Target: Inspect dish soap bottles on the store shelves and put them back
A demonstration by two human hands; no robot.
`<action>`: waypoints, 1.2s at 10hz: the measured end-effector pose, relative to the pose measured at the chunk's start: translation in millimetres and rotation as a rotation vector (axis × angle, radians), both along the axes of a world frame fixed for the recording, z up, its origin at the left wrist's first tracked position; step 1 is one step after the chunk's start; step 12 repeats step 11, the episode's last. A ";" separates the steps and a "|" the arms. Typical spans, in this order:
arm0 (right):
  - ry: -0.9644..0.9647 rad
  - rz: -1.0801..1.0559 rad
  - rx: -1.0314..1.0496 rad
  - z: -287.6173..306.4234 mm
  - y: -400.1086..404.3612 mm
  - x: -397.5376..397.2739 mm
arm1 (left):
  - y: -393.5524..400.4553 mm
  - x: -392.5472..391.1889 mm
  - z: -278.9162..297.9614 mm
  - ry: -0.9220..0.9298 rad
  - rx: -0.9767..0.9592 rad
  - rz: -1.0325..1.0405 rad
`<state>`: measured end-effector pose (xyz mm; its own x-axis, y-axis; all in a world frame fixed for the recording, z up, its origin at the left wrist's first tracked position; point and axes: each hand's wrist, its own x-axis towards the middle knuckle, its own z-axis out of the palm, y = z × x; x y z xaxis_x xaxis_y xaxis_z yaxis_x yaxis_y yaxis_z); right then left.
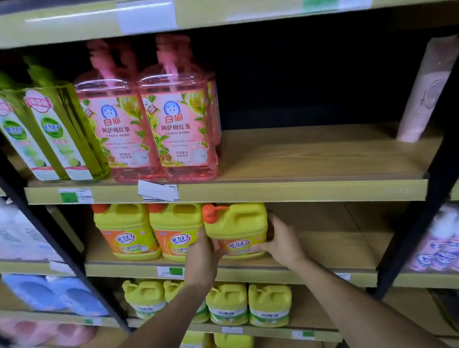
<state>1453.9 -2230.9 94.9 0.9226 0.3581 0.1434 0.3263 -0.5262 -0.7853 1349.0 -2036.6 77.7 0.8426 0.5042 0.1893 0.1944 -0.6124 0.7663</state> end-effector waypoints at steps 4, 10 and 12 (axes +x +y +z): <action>0.129 -0.011 -0.004 -5.8 9.0 10.0 | -3.7 3.7 -5.2 0.100 0.177 0.111; 0.182 0.057 -0.074 -9.4 18.2 -6.1 | -27.8 -15.2 -12.4 0.258 0.305 0.083; 0.153 -0.003 -0.043 -8.3 6.9 -38.8 | -27.5 -46.4 -26.7 0.342 0.265 -0.002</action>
